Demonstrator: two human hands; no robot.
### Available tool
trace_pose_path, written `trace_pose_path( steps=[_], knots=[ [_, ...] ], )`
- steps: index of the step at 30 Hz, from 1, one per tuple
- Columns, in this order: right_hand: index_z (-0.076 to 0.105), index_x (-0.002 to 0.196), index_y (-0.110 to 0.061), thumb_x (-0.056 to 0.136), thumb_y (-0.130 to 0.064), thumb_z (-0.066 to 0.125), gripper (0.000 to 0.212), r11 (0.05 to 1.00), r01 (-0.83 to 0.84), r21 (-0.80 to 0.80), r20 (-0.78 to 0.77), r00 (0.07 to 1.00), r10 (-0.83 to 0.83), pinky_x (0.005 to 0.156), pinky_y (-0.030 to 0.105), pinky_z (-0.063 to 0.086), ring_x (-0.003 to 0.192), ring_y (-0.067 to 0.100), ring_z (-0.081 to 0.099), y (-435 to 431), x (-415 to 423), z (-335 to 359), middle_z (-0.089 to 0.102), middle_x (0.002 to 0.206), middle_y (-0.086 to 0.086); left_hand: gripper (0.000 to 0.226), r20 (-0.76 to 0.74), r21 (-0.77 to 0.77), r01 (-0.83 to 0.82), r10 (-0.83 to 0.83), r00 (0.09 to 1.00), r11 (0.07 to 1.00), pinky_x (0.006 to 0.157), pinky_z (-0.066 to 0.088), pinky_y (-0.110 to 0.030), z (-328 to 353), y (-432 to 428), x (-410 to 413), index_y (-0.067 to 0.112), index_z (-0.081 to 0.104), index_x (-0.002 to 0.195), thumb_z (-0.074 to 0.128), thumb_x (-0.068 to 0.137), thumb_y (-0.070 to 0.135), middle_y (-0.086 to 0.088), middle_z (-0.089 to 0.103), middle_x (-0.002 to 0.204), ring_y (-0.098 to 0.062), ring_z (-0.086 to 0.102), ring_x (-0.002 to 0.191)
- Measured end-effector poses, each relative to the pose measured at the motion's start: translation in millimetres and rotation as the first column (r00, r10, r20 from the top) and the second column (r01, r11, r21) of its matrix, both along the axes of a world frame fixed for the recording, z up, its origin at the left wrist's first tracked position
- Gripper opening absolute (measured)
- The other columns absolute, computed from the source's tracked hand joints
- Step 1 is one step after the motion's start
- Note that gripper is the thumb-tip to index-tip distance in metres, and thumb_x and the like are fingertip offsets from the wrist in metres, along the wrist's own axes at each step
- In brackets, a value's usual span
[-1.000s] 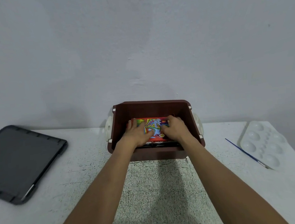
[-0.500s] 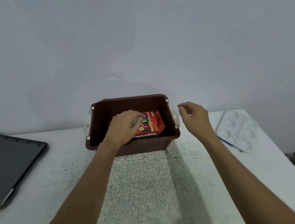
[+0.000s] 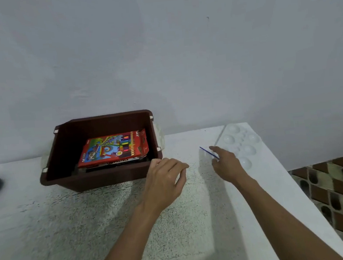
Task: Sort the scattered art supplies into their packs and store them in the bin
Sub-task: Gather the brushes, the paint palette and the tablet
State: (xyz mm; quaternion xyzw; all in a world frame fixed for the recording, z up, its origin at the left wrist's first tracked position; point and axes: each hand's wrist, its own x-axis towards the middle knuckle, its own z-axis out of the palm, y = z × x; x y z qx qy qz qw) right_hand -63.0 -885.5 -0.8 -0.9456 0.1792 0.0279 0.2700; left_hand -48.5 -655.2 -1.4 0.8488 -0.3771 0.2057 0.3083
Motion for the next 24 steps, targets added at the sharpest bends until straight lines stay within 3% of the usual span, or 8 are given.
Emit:
trace_pose_path(
  steps=[5, 9, 12, 15, 17, 20, 24],
  knots=[
    [0.036, 0.15, -0.021, 0.098, -0.01, 0.044, 0.054, 0.988, -0.146, -0.05, -0.048, 0.989, 0.143, 0.102, 0.033, 0.04, 0.132, 0.024, 0.047, -6, 11, -11, 0.045, 0.15, 0.002, 0.017, 0.005, 0.09, -0.031, 0.03, 1.0, 0.995, 0.083, 0.049, -0.033, -26, -11, -7, 0.017, 0.071, 0.104, 0.06, 0.091, 0.015, 0.003, 0.066, 0.108, -0.011, 0.061, 0.098],
    [0.042, 0.144, -0.017, 0.094, -0.007, 0.044, 0.051, 0.936, -0.22, -0.276, -0.033, 0.975, 0.219, 0.073, 0.035, 0.051, 0.101, 0.03, 0.059, -6, 16, -32, 0.054, 0.126, 0.011, 0.021, -0.077, 0.11, -0.215, 0.224, 0.972, 0.971, 0.083, 0.054, -0.035, -57, -6, -16, 0.016, 0.07, 0.105, 0.054, 0.091, 0.017, -0.002, 0.063, 0.116, -0.016, 0.059, 0.104],
    [0.063, 0.11, -0.003, 0.078, 0.004, 0.059, 0.033, 0.848, -0.251, -0.466, 0.053, 0.949, 0.31, 0.052, 0.03, 0.035, 0.073, 0.033, 0.057, -5, 12, -48, 0.061, 0.093, 0.015, 0.03, -0.11, 0.106, -0.373, 0.384, 0.917, 0.922, 0.083, 0.052, -0.042, -81, 4, -22, 0.015, 0.07, 0.108, 0.047, 0.092, 0.023, -0.005, 0.061, 0.122, -0.024, 0.059, 0.104],
    [0.064, 0.075, -0.004, 0.052, 0.009, 0.073, 0.028, 0.788, -0.23, -0.571, 0.141, 0.918, 0.37, 0.047, 0.026, 0.024, 0.052, 0.028, 0.051, -5, 9, -52, 0.057, 0.065, 0.011, 0.032, -0.121, 0.098, -0.451, 0.461, 0.879, 0.887, 0.086, 0.047, -0.043, -90, 5, -26, 0.013, 0.069, 0.108, 0.045, 0.091, 0.024, -0.006, 0.06, 0.123, -0.028, 0.057, 0.104],
    [0.063, 0.079, -0.003, 0.057, 0.01, 0.071, 0.027, 0.838, -0.238, -0.491, 0.171, 0.917, 0.36, 0.048, 0.026, 0.025, 0.053, 0.029, 0.052, -4, 6, -50, 0.056, 0.067, 0.011, 0.032, -0.11, 0.122, -0.486, 0.498, 0.86, 0.865, 0.087, 0.045, -0.043, -91, 1, -25, 0.014, 0.069, 0.108, 0.045, 0.09, 0.026, -0.006, 0.06, 0.123, -0.027, 0.056, 0.104],
    [0.058, 0.109, -0.007, 0.082, 0.01, 0.05, 0.032, 0.956, -0.211, -0.202, 0.244, 0.935, 0.257, 0.05, 0.031, 0.033, 0.064, 0.029, 0.052, -3, 5, -41, 0.054, 0.086, 0.013, 0.033, -0.068, 0.158, -0.557, 0.571, 0.818, 0.816, 0.087, 0.043, -0.044, -92, 1, -23, 0.013, 0.069, 0.109, 0.047, 0.089, 0.028, -0.007, 0.062, 0.12, -0.029, 0.058, 0.102],
    [0.069, 0.093, -0.011, 0.093, 0.004, 0.04, 0.033, 0.945, -0.144, 0.295, 0.238, 0.969, 0.073, 0.056, 0.02, 0.038, 0.058, 0.014, 0.049, -5, 0, -16, 0.059, 0.078, 0.004, 0.035, -0.05, 0.221, -0.626, 0.649, 0.759, 0.748, 0.082, 0.043, -0.044, -94, 3, -24, 0.017, 0.068, 0.11, 0.046, 0.09, 0.034, -0.009, 0.062, 0.11, -0.031, 0.058, 0.096]
  ],
)
